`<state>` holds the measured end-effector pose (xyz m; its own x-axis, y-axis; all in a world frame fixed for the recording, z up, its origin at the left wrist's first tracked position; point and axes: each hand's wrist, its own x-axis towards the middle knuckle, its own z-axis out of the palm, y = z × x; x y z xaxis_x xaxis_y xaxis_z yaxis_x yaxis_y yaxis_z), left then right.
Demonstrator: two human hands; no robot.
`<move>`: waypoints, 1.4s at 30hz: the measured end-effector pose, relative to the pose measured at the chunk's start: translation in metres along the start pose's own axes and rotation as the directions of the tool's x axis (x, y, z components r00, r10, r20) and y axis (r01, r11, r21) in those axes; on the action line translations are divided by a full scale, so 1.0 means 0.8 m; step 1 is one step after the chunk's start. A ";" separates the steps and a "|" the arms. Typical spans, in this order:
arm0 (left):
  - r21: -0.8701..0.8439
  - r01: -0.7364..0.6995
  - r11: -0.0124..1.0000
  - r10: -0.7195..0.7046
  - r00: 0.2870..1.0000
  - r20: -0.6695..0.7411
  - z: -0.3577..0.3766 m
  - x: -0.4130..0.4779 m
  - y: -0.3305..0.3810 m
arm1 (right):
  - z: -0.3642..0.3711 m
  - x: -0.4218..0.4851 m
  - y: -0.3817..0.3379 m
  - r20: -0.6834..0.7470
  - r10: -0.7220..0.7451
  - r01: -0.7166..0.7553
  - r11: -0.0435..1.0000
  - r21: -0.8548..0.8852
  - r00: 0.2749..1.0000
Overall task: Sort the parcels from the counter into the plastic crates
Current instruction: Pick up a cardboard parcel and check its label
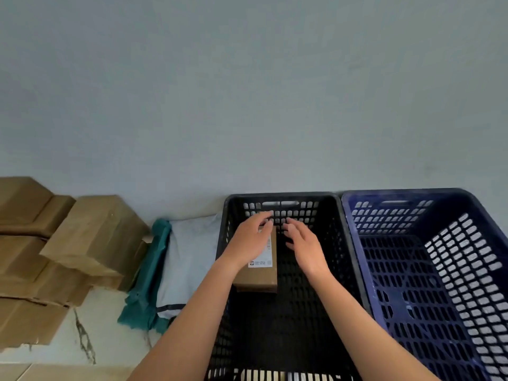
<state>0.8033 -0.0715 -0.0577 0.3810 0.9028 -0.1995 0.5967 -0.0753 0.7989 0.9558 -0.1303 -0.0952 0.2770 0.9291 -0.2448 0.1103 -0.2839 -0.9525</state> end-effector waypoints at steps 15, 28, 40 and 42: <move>-0.412 -0.080 0.907 -0.129 0.881 -0.455 -0.073 -0.120 -0.042 | 0.007 -0.028 -0.054 -0.072 -0.064 0.082 0.953 0.291 0.995; -0.431 -0.155 0.889 -0.189 0.732 -0.654 -0.233 -0.257 -0.142 | 0.233 -0.091 -0.147 0.143 -0.238 0.206 0.956 0.207 0.961; -0.499 -0.178 0.848 -0.271 0.664 -0.697 -0.415 -0.399 -0.290 | 0.493 -0.200 -0.182 0.256 -0.292 0.256 0.953 0.164 0.922; -0.525 -0.185 0.831 -0.287 0.666 -0.689 -0.430 -0.409 -0.304 | 0.517 -0.209 -0.182 0.267 -0.290 0.259 0.955 0.145 0.919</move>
<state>0.2908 -0.2032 0.0086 -0.4040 0.9143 0.0287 0.0541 -0.0075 0.9985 0.4986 -0.1464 0.0099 -0.0324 0.9995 0.0028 0.0390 0.0041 -0.9992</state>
